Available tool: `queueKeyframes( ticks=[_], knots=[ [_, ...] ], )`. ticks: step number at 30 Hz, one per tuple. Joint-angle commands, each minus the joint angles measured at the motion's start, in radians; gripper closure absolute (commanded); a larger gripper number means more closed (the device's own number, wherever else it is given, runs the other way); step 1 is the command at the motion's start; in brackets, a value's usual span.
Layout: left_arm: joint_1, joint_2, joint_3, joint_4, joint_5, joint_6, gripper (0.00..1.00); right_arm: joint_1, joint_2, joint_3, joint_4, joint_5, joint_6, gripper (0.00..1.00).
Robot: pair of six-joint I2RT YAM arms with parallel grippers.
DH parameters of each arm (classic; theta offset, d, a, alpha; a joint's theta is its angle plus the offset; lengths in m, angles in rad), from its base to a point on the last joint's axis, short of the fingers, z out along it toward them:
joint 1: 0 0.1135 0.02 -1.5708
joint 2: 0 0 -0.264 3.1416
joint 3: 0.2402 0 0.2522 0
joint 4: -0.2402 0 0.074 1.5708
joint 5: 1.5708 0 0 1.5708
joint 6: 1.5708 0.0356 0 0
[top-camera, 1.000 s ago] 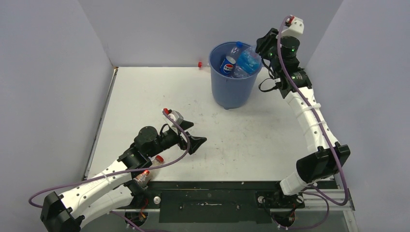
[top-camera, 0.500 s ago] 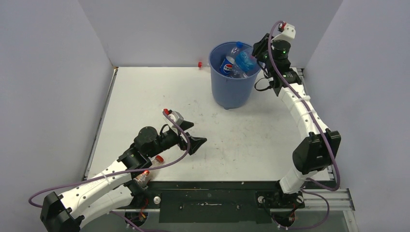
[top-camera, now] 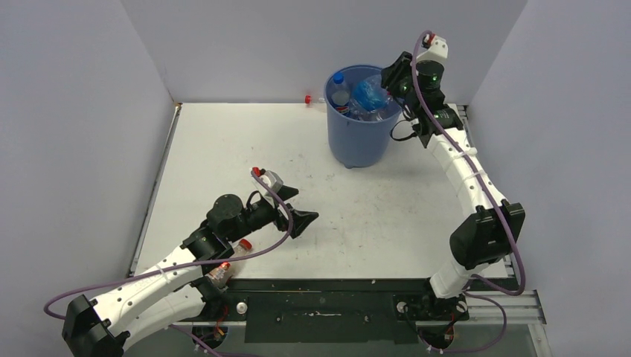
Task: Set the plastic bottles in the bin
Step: Place the plastic bottle in the trash bin.
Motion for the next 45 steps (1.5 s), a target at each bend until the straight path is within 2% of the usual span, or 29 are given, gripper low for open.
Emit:
queueKeyframes(
  ticks=[1,5,14,21,26,29,40,43,45],
  knots=[
    [-0.006,0.001,0.051,0.017,0.002,0.013,0.04,0.076,-0.077,0.131,-0.011,-0.008,-0.013,0.95],
    [-0.006,-0.002,0.051,0.014,-0.001,0.015,0.04,0.124,-0.054,0.160,-0.037,0.024,-0.054,0.95],
    [-0.020,-0.010,0.054,0.002,-0.013,0.028,0.04,0.107,0.012,0.119,-0.058,0.013,-0.085,0.95],
    [-0.023,-0.010,0.056,-0.001,-0.012,0.032,0.04,0.049,-0.071,0.073,0.028,0.011,-0.041,0.95],
    [-0.024,-0.008,0.056,0.001,-0.009,0.032,0.04,0.006,-0.146,0.010,0.121,0.115,-0.048,0.95],
    [-0.023,-0.005,0.056,0.001,-0.010,0.032,0.04,-0.011,-0.162,-0.076,0.277,0.135,-0.054,0.95],
    [-0.026,-0.006,0.056,-0.007,-0.020,0.044,0.04,-0.025,-0.051,-0.213,0.532,-0.010,-0.061,0.95],
    [-0.025,-0.003,0.058,-0.007,-0.012,0.043,0.04,-0.026,-0.010,-0.199,0.506,-0.076,-0.087,0.95],
    [-0.026,-0.001,0.060,-0.007,-0.006,0.040,0.04,-0.026,0.049,-0.124,0.400,-0.112,-0.109,0.95]
  ],
)
